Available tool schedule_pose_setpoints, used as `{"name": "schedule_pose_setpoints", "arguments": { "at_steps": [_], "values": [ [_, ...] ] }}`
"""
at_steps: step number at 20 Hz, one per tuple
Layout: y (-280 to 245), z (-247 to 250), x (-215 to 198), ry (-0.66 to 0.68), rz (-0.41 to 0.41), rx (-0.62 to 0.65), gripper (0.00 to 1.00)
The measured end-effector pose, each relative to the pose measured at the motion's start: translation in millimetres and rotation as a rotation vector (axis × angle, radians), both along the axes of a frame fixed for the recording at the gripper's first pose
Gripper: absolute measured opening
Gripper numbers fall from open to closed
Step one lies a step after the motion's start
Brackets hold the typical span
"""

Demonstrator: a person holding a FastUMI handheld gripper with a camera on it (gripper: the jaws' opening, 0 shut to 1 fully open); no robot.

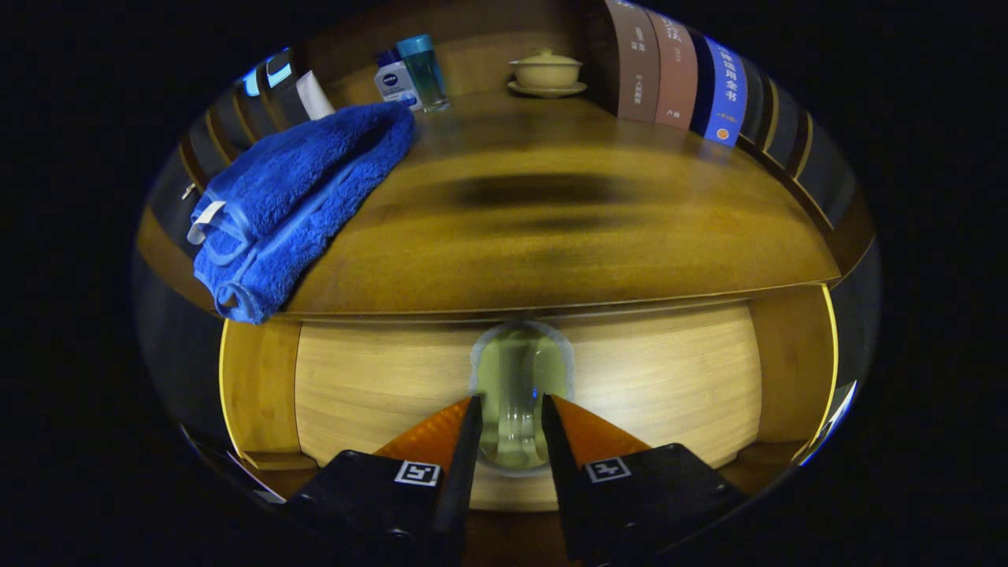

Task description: Pull open the drawer, take out the items inside it, and place them on the countertop above the cabinet.

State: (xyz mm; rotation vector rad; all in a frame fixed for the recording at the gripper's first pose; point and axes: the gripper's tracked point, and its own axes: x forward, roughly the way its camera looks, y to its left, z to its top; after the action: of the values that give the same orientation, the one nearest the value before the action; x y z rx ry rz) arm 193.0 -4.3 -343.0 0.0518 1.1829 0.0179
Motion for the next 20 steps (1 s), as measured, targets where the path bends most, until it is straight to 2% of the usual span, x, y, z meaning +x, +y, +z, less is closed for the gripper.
{"name": "schedule_pose_setpoints", "arguments": {
  "at_steps": [1,2,4,8,16,20],
  "values": [
    [-3,7,-1,-0.005,-0.017,-0.002,0.38],
    [-2,-6,3,-0.001,-0.009,-0.012,0.24],
    [1,1,-2,0.007,0.019,-0.014,0.24],
    [12,23,-12,0.035,0.012,0.062,0.24],
    [16,83,-31,0.03,0.069,0.124,0.24],
    [5,116,-34,0.019,0.054,0.137,0.24]
  ]
}}
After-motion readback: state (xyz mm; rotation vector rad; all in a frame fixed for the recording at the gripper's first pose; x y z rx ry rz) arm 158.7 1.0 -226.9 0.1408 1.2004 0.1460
